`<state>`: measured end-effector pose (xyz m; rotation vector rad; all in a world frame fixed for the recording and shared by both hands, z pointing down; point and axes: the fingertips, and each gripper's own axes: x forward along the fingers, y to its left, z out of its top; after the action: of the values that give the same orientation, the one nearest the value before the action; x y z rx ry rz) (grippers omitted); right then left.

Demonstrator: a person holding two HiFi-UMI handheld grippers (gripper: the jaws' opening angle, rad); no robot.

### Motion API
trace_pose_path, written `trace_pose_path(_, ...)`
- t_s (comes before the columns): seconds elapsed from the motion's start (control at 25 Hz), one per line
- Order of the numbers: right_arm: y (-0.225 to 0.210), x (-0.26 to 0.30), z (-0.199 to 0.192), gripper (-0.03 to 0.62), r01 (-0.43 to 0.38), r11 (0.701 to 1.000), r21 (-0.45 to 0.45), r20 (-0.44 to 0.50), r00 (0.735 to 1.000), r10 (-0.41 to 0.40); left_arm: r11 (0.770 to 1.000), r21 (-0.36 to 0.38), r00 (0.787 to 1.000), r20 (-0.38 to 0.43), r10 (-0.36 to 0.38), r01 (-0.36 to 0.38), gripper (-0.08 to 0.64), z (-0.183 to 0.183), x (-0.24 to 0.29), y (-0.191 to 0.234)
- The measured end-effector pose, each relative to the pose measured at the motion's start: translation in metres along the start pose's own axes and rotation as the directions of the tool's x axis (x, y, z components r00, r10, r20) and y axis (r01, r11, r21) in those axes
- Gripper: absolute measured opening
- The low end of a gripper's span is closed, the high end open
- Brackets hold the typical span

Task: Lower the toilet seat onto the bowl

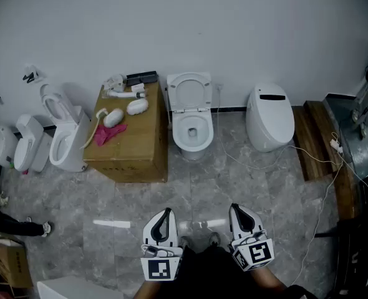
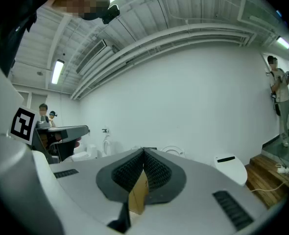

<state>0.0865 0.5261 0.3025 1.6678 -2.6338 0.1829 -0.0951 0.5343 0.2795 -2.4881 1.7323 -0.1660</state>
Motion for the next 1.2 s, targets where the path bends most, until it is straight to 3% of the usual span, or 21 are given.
trace_pose_path(0.12, -0.004, -0.001, 0.001, 0.026, 0.003, 1.000, -0.001, 0.002, 1.000, -0.003, 0.996, -0.080, 0.997, 0.068, 0.034, -0.029, 0.009, 0.017, 0.007, 0.001)
trace_pose_path(0.24, -0.007, -0.001, 0.002, 0.026, 0.003, 1.000, -0.002, 0.002, 1.000, -0.003, 0.998, -0.059, 0.998, 0.054, 0.027, -0.023, 0.009, 0.008, 0.006, -0.001)
trace_pose_path(0.4, -0.012, -0.002, 0.006, 0.026, -0.005, 1.000, -0.002, 0.007, 1.000, 0.005, 0.993, -0.112, 0.996, 0.083, 0.045, -0.035, 0.009, 0.013, 0.010, -0.006)
trace_pose_path(0.64, -0.027, -0.007, 0.008, 0.026, -0.022, 1.000, 0.017, 0.023, 0.999, 0.022, 0.999, -0.015, 0.999, 0.020, 0.035, -0.035, 0.009, 0.007, 0.017, -0.020)
trace_pose_path(0.84, -0.048, -0.008, 0.004, 0.026, -0.038, 0.999, 0.010, 0.008, 0.999, 0.038, 0.996, -0.056, 0.996, 0.044, 0.073, -0.070, 0.009, 0.016, 0.027, -0.037)
trace_pose_path(1.0, -0.063, -0.007, 0.001, 0.026, -0.072, 0.997, 0.008, 0.009, 0.997, 0.072, 0.996, -0.018, 0.996, 0.003, 0.089, -0.089, 0.009, 0.008, 0.032, -0.053)
trace_pose_path(1.2, -0.079, 0.004, -0.002, 0.026, -0.101, 0.995, 0.006, 0.011, 0.995, 0.101, 0.992, -0.053, 0.992, 0.028, 0.119, -0.118, 0.009, 0.017, 0.048, -0.060)
